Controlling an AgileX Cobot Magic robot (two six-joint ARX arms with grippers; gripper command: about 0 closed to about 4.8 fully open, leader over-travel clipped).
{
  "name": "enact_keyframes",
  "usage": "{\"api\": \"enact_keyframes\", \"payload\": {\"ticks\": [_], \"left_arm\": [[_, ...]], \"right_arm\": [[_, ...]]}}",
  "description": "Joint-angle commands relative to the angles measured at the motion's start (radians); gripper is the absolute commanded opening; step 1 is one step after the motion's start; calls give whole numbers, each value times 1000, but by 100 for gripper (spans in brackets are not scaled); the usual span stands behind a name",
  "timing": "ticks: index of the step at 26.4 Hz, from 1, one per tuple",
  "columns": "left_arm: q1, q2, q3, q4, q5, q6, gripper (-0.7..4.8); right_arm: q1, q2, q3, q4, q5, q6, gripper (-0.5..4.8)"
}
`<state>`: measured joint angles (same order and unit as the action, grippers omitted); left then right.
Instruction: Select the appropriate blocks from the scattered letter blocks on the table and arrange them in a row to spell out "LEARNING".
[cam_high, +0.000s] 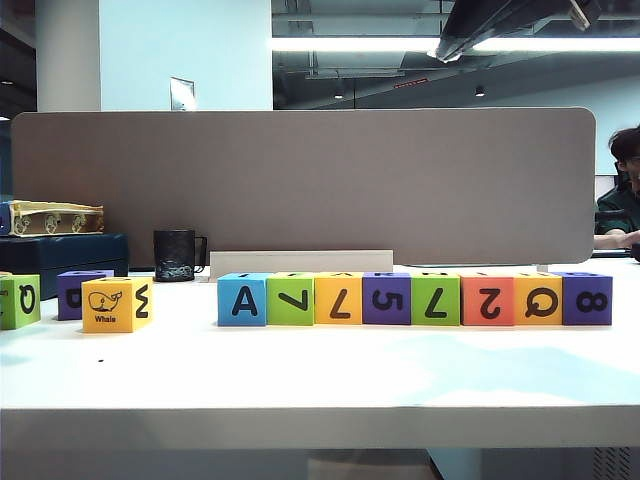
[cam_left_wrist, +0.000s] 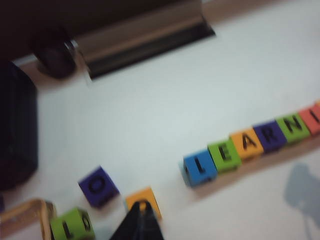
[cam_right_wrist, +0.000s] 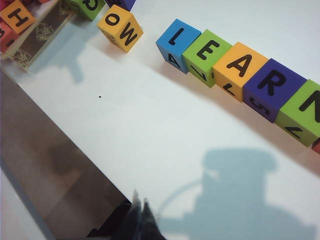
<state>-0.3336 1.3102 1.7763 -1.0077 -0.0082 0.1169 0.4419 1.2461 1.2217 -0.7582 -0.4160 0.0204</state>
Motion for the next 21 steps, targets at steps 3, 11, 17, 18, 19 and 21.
{"api": "enact_keyframes", "payload": {"ticks": [3, 11, 17, 18, 19, 21], "left_arm": [[-1, -113, -158, 257, -46, 16, -5], [24, -443, -749, 694, -77, 85, -5], [135, -800, -1275, 894, -77, 22, -5], [156, -845, -1326, 899, -75, 4, -5], [174, -882, -1363, 900, -74, -6, -5], [208, -959, -1438, 900, -74, -25, -5]], "right_arm": [[1, -3, 4, 15, -5, -3, -1], [1, -3, 4, 15, -5, -3, -1], [1, -3, 4, 15, -5, -3, -1], [1, -3, 4, 15, -5, -3, -1], [1, -3, 4, 15, -5, -3, -1], [1, -3, 4, 15, -5, -3, -1]]}}
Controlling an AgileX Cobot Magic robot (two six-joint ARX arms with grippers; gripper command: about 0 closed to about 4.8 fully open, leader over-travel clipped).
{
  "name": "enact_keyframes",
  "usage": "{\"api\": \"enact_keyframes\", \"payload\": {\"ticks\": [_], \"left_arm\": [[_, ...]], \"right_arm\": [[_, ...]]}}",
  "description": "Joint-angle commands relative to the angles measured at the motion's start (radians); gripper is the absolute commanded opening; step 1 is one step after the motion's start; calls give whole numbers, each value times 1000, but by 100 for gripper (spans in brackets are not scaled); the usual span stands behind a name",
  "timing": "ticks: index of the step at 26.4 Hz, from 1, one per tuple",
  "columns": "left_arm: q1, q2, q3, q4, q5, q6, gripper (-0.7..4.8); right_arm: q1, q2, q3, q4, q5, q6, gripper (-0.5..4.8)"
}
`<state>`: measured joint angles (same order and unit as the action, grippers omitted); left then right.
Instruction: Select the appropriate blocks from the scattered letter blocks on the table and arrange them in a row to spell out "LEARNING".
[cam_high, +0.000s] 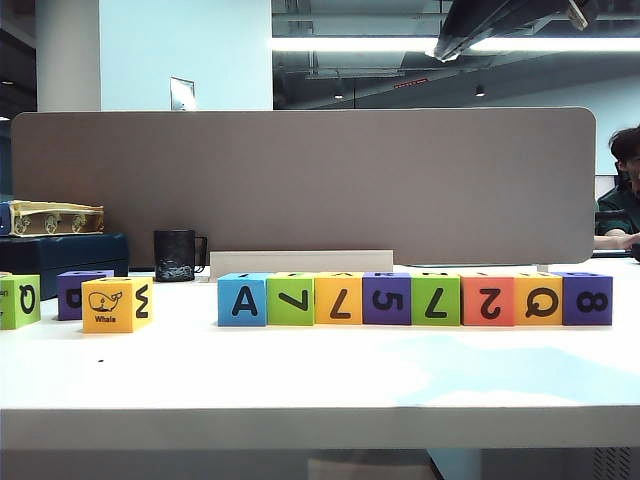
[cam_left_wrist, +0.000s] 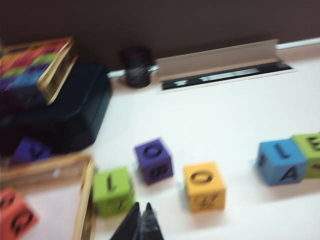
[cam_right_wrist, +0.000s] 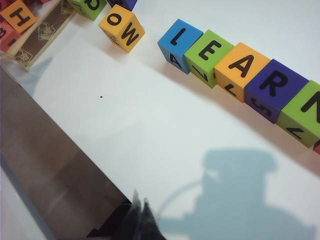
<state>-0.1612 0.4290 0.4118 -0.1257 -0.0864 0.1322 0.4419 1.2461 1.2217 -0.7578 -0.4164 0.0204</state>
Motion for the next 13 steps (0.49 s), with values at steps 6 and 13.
{"api": "enact_keyframes", "payload": {"ticks": [6, 13], "left_arm": [[122, -265, -223, 15, 93, -47, -5], [139, -388, -346, 14, 90, -55, -5]], "right_arm": [[1, -3, 4, 15, -5, -3, -1], [1, -3, 4, 15, -5, -3, -1]]}}
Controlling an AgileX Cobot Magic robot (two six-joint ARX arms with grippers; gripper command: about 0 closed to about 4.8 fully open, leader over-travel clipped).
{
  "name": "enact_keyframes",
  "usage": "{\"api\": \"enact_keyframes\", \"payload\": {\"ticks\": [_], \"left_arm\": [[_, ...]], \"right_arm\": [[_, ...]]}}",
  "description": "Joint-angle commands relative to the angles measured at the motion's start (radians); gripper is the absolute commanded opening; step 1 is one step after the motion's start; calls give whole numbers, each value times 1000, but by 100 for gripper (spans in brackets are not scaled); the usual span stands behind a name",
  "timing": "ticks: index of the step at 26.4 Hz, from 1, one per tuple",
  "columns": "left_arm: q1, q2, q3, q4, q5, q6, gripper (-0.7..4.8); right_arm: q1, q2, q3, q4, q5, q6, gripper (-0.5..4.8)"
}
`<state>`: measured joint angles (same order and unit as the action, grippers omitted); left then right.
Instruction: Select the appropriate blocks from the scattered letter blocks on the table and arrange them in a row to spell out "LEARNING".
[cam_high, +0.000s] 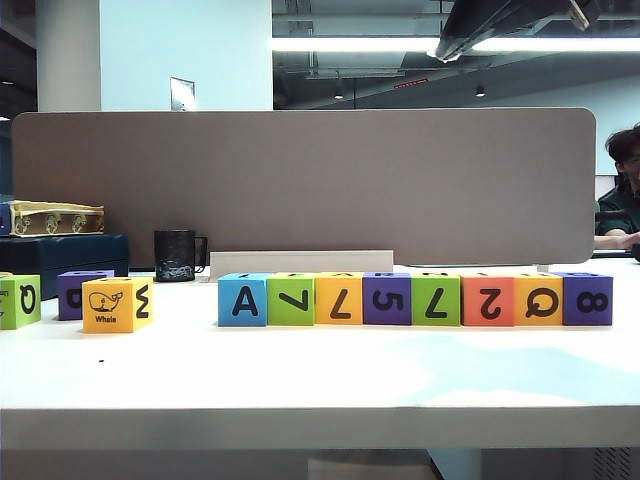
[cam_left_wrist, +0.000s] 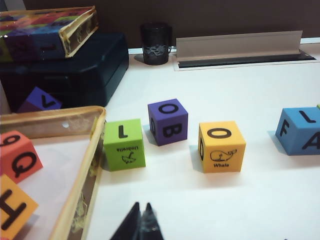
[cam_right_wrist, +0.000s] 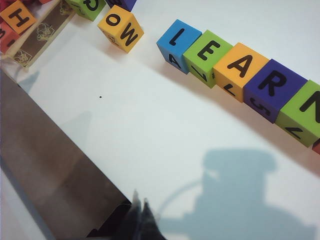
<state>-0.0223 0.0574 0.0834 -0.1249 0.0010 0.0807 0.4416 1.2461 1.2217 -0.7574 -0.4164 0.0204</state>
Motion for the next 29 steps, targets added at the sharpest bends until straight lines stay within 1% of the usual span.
{"api": "enact_keyframes", "payload": {"ticks": [1, 5, 7, 9, 13, 15, 29], "left_arm": [[0, -24, -27, 12, 2, -3, -5], [11, -55, -72, 10, 3, -16, -5], [11, -55, -74, -48, 3, -17, -5], [11, -55, -74, -69, 1, -13, -5], [10, -55, -74, -66, 3, -16, -5], [8, -55, -74, -61, 6, -36, -5], [10, -55, -74, -61, 3, -36, -5]], "right_arm": [[1, -3, 4, 14, -5, -3, -1], [1, -3, 4, 14, -5, -3, -1], [1, -3, 4, 15, -5, -3, -1], [1, -3, 4, 14, -5, -3, -1], [1, -3, 4, 15, -5, -3, -1], [1, -3, 4, 15, -5, -3, -1], [1, -3, 4, 15, -5, -3, -1]]}}
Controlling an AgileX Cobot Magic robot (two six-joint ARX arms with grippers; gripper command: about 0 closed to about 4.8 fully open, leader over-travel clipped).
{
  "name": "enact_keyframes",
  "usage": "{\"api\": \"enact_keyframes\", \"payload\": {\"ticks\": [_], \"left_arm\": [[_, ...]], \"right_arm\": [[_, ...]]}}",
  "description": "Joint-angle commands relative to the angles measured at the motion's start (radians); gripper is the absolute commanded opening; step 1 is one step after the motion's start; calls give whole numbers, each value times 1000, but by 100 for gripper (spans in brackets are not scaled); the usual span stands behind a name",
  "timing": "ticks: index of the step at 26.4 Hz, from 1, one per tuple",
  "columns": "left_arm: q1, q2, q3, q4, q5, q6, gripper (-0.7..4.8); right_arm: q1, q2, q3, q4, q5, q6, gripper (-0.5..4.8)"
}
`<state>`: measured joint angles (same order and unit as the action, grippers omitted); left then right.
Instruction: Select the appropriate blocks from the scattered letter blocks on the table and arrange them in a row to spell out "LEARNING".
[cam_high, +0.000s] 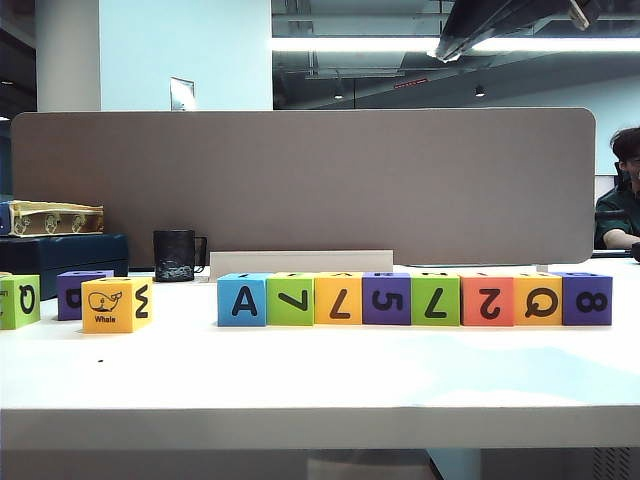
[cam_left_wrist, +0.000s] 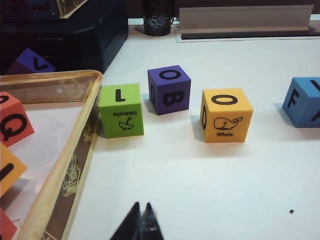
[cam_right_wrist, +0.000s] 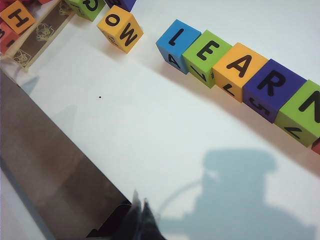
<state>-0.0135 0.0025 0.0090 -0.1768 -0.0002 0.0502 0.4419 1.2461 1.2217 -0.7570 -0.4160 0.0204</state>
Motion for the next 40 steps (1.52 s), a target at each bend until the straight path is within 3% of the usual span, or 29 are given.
{"api": "enact_keyframes", "payload": {"ticks": [1, 8, 15, 18, 21, 28, 35, 40], "left_arm": [[1, 0, 1, -9, 4, -5, -5], [1, 0, 1, -9, 4, -6, -5], [1, 0, 1, -9, 4, -6, -5], [1, 0, 1, -9, 4, -6, -5], [1, 0, 1, -9, 4, -6, -5], [1, 0, 1, -9, 4, -5, -5], [1, 0, 1, -9, 4, -6, -5], [1, 0, 1, -9, 4, -5, -5]], "right_arm": [[1, -3, 4, 14, -5, -4, -1], [0, -19, -14, 62, 144, -130, -1], [-47, -159, -225, 402, 171, -121, -1], [-96, -249, -345, 541, 171, -117, -1], [-206, -422, -540, 689, 177, -94, -1], [-362, -723, -866, 744, 179, -74, -1], [-439, -974, -1118, 835, 178, -14, -1], [-459, -1144, -1221, 799, 186, 24, -1]]}}
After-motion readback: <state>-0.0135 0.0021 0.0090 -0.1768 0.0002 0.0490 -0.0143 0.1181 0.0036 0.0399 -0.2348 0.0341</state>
